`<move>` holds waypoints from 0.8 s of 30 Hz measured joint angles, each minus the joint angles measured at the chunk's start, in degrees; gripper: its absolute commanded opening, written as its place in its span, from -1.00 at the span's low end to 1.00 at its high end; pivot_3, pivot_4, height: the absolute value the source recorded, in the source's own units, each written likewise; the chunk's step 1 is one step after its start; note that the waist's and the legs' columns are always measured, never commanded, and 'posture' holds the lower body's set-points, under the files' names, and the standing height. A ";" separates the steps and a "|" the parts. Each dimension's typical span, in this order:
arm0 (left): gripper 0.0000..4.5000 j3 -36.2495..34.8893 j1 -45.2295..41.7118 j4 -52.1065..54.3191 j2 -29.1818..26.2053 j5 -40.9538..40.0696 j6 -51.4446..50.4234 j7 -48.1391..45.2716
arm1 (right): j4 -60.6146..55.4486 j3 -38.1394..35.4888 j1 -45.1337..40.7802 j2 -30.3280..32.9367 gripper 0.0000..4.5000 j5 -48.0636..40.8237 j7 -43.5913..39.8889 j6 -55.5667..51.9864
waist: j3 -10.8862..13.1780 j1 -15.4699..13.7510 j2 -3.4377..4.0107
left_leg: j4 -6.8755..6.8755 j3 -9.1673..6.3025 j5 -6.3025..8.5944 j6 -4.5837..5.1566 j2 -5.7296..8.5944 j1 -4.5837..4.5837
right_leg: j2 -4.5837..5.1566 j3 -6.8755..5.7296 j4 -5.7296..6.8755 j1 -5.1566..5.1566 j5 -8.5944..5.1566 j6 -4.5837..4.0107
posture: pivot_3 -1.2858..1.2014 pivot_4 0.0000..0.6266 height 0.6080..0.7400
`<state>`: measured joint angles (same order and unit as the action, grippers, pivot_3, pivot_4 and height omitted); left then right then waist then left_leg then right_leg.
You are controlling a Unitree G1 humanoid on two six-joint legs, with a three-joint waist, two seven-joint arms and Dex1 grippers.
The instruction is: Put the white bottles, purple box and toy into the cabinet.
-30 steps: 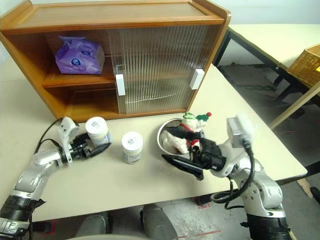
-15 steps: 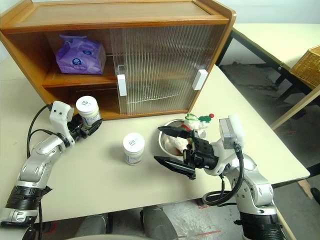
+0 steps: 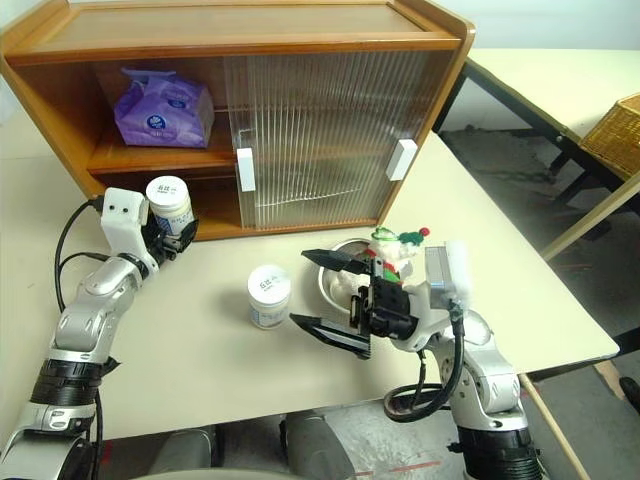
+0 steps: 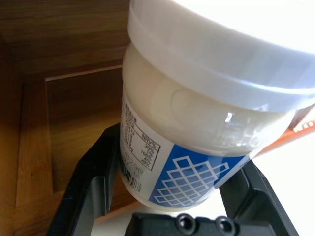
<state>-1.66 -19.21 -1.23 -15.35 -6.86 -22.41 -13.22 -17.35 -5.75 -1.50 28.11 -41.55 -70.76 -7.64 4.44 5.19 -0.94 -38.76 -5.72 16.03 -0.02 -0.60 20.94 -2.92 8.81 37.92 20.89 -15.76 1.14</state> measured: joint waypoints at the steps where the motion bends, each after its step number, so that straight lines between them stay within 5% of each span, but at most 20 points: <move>1: 0.42 -0.19 -0.63 -0.58 0.67 0.00 -0.36 0.58 | 0.00 0.06 0.01 0.00 1.00 0.00 0.08 0.05 | 0.03 -0.05 -0.04 | 0.00 0.00 0.00 0.00 0.00 0.00 | 0.01 0.00 -0.01 -0.01 0.01 0.01 | -0.07 -0.71 1.00; 24: 0.42 -0.27 -14.68 -23.48 5.25 2.74 4.30 6.21 | -0.06 1.82 0.04 0.00 1.00 -0.05 1.71 0.05 | 0.43 -0.82 -0.51 | -0.03 -0.17 -0.03 -0.03 0.07 -0.02 | 0.10 0.02 -0.12 -0.07 0.31 0.63 | -0.08 -0.69 1.00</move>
<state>-1.93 -33.89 -24.72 -10.10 -4.12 -18.11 -7.01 -17.41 -3.94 -1.45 28.11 -41.60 -69.05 -7.58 4.87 4.36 -1.44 -38.79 -5.90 16.01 -0.05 -0.54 20.92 -2.81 8.83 37.80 20.83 -15.46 1.77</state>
